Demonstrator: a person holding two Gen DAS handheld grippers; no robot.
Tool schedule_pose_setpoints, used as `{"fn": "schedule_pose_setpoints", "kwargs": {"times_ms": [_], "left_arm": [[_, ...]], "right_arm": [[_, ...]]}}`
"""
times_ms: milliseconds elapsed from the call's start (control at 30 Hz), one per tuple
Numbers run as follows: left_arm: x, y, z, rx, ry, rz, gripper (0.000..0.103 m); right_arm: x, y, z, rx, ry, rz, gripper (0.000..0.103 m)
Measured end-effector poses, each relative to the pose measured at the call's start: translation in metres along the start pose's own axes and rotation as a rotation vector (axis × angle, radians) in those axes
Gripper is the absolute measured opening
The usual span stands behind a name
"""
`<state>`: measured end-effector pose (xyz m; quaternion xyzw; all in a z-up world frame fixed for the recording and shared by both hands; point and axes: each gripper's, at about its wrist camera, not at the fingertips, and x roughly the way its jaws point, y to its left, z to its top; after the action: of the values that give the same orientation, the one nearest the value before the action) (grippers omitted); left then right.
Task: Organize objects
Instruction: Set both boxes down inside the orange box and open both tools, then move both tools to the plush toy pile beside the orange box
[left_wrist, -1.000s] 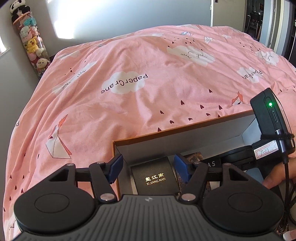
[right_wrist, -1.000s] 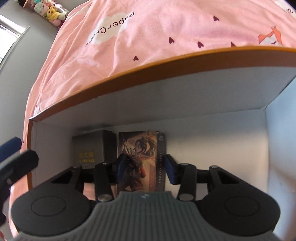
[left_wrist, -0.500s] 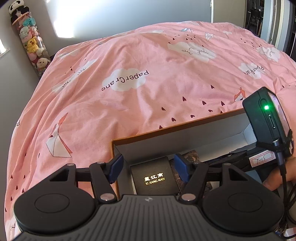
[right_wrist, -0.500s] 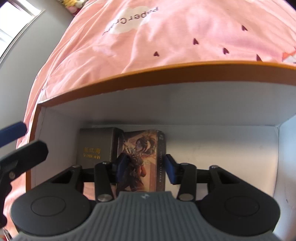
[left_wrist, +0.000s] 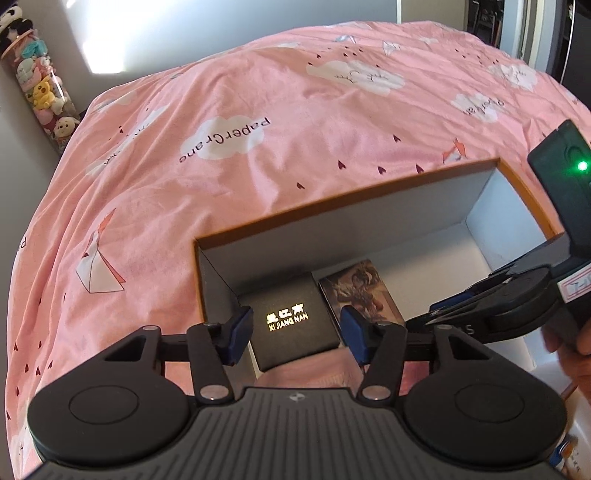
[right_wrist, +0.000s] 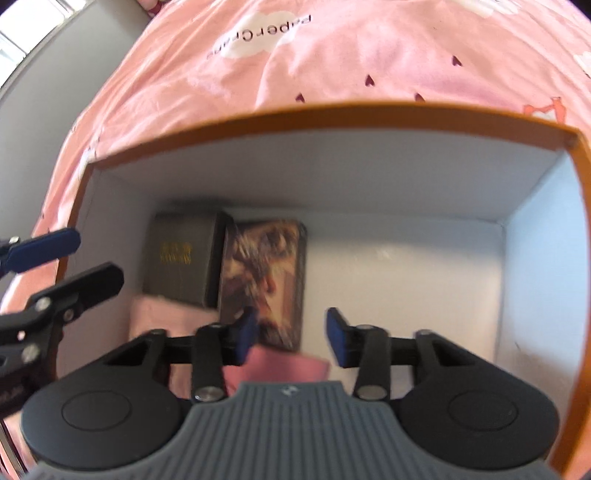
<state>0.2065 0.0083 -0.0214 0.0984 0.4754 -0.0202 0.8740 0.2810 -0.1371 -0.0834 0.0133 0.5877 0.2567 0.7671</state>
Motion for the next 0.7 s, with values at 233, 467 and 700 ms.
{"fn": "schedule_pose_setpoints", "kwargs": {"times_ms": [233, 467, 700], "left_arm": [[0.007, -0.003, -0.01, 0.005, 0.067, 0.01, 0.046], [0.008, -0.004, -0.015, 0.007, 0.091, 0.019, 0.039], [0.001, -0.003, -0.016, -0.008, 0.075, 0.014, 0.039]], "right_arm": [[0.003, -0.003, -0.017, -0.06, 0.034, -0.125, 0.013], [0.016, -0.001, -0.022, -0.074, 0.095, -0.121, 0.003], [0.017, -0.003, -0.021, -0.07, 0.099, -0.091, 0.0]]}}
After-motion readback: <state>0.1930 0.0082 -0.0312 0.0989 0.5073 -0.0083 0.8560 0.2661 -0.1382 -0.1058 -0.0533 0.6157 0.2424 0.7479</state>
